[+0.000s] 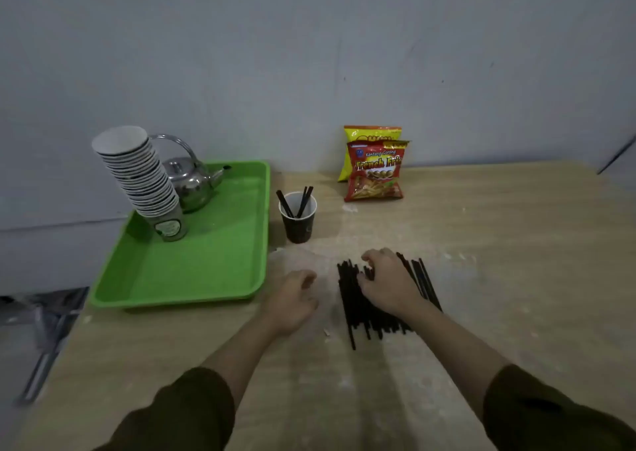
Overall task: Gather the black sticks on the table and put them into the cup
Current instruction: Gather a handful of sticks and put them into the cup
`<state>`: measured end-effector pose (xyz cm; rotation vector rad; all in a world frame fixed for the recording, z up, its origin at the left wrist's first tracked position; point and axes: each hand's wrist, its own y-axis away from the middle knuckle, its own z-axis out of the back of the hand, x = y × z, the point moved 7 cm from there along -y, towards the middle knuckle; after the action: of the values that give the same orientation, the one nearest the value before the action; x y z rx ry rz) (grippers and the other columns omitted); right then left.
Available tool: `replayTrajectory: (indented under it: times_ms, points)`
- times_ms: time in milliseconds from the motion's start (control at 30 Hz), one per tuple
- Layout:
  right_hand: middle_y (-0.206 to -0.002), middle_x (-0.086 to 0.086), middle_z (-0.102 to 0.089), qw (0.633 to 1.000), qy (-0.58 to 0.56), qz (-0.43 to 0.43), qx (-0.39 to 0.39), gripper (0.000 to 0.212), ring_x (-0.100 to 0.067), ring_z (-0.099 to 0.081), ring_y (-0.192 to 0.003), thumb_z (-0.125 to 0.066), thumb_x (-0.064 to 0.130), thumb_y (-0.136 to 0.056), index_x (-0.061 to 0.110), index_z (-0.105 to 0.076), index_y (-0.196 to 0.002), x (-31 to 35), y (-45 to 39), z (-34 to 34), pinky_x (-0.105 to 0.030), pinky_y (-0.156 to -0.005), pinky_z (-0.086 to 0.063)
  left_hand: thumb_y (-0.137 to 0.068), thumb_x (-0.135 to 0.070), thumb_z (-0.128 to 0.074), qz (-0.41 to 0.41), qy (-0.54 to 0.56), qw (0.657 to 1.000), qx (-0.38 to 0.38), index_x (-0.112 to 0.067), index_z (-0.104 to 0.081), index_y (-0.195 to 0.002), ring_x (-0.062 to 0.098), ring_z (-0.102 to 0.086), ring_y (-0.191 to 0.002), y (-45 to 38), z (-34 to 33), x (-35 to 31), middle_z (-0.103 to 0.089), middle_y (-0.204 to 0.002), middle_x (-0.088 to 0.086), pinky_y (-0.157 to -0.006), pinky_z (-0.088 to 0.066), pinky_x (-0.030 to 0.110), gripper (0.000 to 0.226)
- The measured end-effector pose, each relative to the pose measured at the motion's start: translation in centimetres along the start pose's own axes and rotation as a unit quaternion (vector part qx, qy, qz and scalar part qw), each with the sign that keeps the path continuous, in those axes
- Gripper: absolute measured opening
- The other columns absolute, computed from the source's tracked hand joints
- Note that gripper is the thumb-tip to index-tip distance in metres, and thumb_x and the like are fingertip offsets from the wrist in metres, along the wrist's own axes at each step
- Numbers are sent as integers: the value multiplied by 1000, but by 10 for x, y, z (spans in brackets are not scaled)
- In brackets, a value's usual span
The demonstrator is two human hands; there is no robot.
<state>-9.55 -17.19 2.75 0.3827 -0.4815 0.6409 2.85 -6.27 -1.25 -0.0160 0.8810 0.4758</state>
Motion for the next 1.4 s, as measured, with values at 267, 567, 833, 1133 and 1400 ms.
replayTrajectory:
  times_ms: [267,567,833,1133,1400]
  points:
    - [-131,-17,-43,986,137,-79,-41,53,-33,-39,-122,-48,45,-88,9,-41,-125,-20,16,-28,-43,-95,-43,-65,-45,-50,-17,-82,996,-13,-20,-46,-122,19,-40,-121,11,-15,15,-44,-129,1,-103,-34,39,62]
    - [-124,-24,-45,992,90,-29,-87,60,-39,-42,-113,-62,37,-81,1,-42,-126,-7,20,-39,-41,-89,-44,-68,-44,-49,-18,-65,997,-22,-21,-42,-127,18,-34,-127,12,-19,17,-40,-135,0,-105,-26,34,64]
    - [-127,-19,-42,993,5,-83,-82,52,-32,-36,-120,-55,18,-85,0,-35,-130,-8,14,-47,-35,-102,-34,-59,-57,-37,-27,-59,997,-39,-23,-43,-125,16,-36,-126,13,-18,18,-41,-134,-2,-104,-28,35,75]
    - [-78,-26,-61,976,79,-122,-162,28,-40,-60,-72,-71,-15,-58,-5,-60,-81,8,14,-53,-43,-53,-50,-70,-45,-50,-28,-65,997,-43,-26,-40,-127,13,-32,-128,12,-20,19,-38,-137,-6,-102,-23,33,61]
    - [-73,-25,-61,979,80,-122,-141,21,-40,-62,-68,-65,-14,-57,-5,-56,-74,6,6,-53,-39,-49,-51,-67,-53,-45,-35,-78,995,-53,-26,-41,-127,13,-33,-128,12,-20,20,-39,-136,-6,-96,-20,26,66]
